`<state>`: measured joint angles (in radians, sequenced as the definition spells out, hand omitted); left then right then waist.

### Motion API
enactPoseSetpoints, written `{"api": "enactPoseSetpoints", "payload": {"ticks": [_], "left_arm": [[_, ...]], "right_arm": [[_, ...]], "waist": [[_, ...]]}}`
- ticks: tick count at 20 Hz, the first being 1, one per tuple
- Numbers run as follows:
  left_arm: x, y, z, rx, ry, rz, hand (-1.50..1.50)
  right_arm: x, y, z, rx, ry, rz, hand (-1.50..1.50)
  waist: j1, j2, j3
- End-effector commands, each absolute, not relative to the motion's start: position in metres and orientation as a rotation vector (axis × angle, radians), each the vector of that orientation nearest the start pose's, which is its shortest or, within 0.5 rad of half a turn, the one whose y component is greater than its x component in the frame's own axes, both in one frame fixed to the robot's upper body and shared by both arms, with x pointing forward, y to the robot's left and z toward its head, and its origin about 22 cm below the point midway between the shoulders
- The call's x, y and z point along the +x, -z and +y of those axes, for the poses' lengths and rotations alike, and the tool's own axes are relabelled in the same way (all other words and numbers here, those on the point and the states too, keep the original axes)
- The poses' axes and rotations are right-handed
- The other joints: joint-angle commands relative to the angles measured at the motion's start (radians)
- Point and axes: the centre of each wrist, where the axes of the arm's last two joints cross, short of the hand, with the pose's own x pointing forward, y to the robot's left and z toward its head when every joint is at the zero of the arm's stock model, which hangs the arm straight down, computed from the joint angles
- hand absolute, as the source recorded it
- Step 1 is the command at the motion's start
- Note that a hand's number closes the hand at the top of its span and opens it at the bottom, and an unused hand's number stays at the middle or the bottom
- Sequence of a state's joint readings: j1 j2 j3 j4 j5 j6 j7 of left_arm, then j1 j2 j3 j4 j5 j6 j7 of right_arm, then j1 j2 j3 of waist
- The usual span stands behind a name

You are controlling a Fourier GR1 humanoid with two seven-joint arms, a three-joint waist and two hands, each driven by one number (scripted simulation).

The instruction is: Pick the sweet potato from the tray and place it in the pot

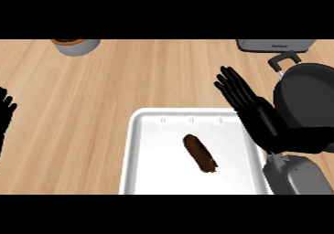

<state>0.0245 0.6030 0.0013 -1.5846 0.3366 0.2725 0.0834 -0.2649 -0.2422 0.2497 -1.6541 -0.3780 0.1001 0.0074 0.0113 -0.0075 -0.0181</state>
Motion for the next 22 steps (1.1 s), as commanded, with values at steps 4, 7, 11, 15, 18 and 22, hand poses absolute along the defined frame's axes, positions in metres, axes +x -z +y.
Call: {"api": "enactPoseSetpoints", "payload": {"ticks": [4, 7, 11, 15, 18, 22], "left_arm": [[0.265, -0.083, 0.322, 0.283, -0.029, -1.638, 0.00], [0.262, -0.075, 0.315, 0.250, -0.008, -1.599, 0.00], [0.281, -0.090, 0.279, 0.161, -0.050, -1.647, 0.00], [0.287, -0.081, 0.288, 0.177, -0.058, -1.641, 0.00], [0.292, -0.091, 0.276, 0.184, -0.074, -1.627, 0.00], [0.283, -0.093, 0.287, 0.195, -0.054, -1.596, 0.00]], "right_arm": [[0.327, -0.128, -0.157, 0.308, -0.914, -1.821, 1.50], [0.318, -0.184, -0.165, 0.037, -1.442, -1.898, 1.50], [0.353, -0.124, -0.172, 0.006, -1.448, -1.908, -1.50], [0.377, -0.117, -0.186, 0.164, -1.485, -2.007, -1.50], [0.370, -0.137, -0.150, 0.207, -1.615, -1.965, -1.50], [0.363, -0.156, -0.130, 0.132, -1.821, -1.759, -1.50]], "waist": [[0.042, 0.021, 0.015], [0.049, -0.044, -0.017], [0.029, 0.026, 0.020], [0.015, 0.019, 0.019], [-0.004, 0.009, 0.018], [-0.004, 0.002, 0.017]]}}
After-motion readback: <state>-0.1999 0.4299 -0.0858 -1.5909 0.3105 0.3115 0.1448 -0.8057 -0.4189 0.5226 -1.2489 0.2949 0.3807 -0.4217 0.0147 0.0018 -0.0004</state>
